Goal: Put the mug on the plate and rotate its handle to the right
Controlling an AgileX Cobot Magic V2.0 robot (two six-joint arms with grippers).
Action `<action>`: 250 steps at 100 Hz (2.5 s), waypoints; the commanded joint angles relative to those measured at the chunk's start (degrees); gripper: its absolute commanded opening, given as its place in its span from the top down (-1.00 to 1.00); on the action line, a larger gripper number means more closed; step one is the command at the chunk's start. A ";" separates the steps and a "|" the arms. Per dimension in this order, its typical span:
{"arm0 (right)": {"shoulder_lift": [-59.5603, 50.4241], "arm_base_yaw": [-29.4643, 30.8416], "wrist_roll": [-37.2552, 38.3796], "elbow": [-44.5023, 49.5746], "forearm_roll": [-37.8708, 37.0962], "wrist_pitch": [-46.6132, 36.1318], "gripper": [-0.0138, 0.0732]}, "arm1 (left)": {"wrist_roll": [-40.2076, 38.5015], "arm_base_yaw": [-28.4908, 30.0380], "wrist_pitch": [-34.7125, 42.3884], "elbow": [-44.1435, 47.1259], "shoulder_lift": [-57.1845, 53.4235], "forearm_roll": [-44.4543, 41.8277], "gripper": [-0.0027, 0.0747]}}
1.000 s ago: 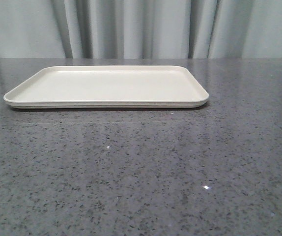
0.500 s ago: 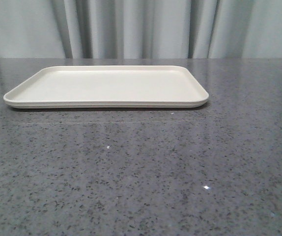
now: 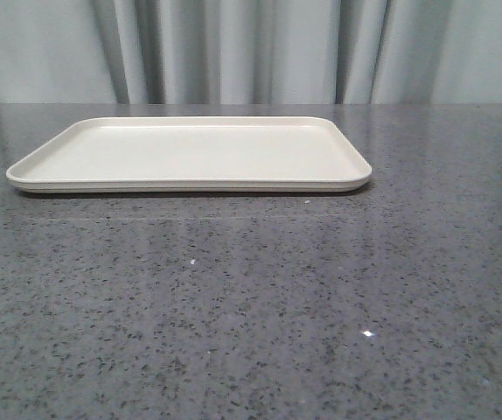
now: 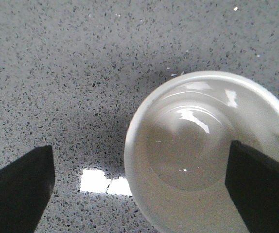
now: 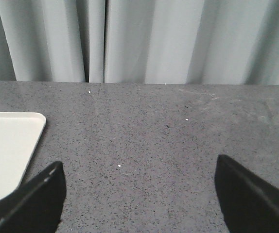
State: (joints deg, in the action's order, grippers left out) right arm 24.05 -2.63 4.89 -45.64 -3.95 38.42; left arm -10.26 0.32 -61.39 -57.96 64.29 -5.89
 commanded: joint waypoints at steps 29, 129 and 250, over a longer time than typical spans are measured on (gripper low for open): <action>0.96 0.31 -0.25 -1.82 -0.42 -4.17 -0.74 | -0.02 0.11 3.05 -1.41 3.23 -0.52 -0.70; 0.96 0.31 -0.25 -1.82 -0.42 -4.33 -0.74 | 5.95 -3.87 3.93 -12.29 2.21 16.70 0.98; 0.96 -1.81 -0.25 -1.78 -0.42 -3.78 -0.74 | 2.36 -22.91 7.09 -34.43 33.89 17.73 0.98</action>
State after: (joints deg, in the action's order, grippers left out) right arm 24.05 -4.42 4.89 -45.64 -3.95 38.66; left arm -7.36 -21.95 -56.38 -90.70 100.31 10.87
